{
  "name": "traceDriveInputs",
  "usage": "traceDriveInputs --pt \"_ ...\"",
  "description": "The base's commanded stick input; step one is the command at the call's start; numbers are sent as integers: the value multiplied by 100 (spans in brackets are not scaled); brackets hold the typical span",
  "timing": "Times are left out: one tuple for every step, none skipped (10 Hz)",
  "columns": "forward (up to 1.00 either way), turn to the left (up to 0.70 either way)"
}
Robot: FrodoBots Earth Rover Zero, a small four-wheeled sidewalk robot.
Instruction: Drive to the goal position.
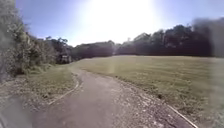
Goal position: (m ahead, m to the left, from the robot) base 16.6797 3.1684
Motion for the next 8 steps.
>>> traceDriveInputs --pt "30 60" --pt "30 60" --pt "30 60" --pt "30 60" --pt "30 60" --pt "30 21" --pt "30 0" --pt "30 0"
